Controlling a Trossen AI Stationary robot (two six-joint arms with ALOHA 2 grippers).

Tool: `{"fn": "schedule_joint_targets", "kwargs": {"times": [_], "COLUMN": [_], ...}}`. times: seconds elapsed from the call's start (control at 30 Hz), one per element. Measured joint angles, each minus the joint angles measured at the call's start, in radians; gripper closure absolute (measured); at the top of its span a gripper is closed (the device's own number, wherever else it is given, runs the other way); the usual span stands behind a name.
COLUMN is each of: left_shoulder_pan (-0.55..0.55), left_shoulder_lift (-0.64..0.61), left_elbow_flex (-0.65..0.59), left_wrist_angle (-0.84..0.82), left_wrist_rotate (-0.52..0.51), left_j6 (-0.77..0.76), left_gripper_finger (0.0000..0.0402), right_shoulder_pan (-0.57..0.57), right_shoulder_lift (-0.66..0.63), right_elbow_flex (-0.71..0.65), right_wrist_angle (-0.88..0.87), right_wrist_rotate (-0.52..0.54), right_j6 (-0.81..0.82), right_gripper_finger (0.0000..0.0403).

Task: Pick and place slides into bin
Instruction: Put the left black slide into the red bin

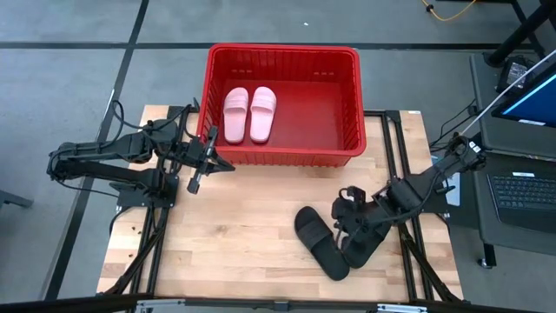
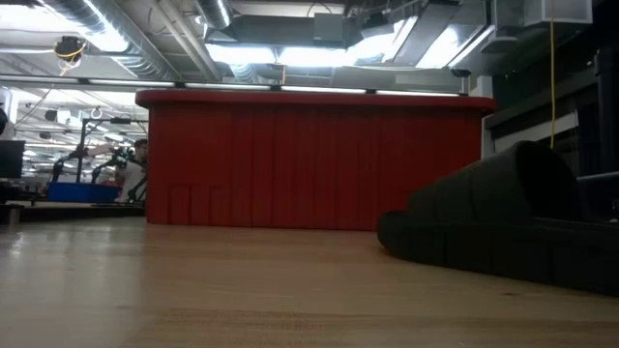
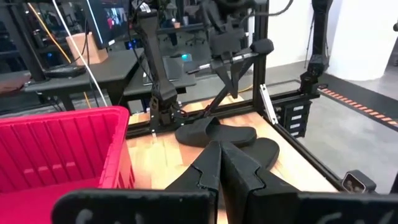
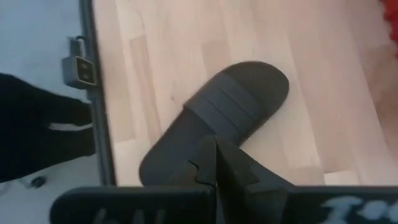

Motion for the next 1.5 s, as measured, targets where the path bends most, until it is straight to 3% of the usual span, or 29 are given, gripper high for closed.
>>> {"fn": "schedule_joint_targets", "kwargs": {"times": [0.13,0.23,0.33,0.43,0.83,1.5], "left_shoulder_pan": [0.000,0.000,0.000,0.000,0.000,0.000], "left_shoulder_lift": [0.000,0.000,0.000,0.000,0.000,0.000], "left_elbow_flex": [0.000,0.000,0.000,0.000,0.000,0.000], "left_wrist_angle": [-0.002,-0.002,0.003,0.007,0.007,0.008], "left_wrist_rotate": [0.000,0.000,0.000,0.000,-0.001,-0.009], "left_j6": [0.000,0.021,0.042,0.042,-0.007,-0.008], "left_gripper_finger": [0.0400,0.0399,0.0400,0.0400,0.0399,0.0400], "right_shoulder_pan": [0.066,0.105,0.129,0.133,0.134,0.130], "right_shoulder_lift": [-0.012,-0.010,-0.010,-0.011,-0.011,-0.012], "right_elbow_flex": [-0.122,-0.230,-0.317,-0.378,-0.425,-0.425], "right_wrist_angle": [0.025,0.193,0.381,0.473,0.387,0.331], "right_wrist_rotate": [0.040,0.057,0.138,0.163,0.154,0.152], "right_j6": [0.166,0.225,0.240,0.273,0.319,0.317], "right_gripper_finger": [0.0399,0.0399,0.0400,0.0399,0.0399,0.0317]}}
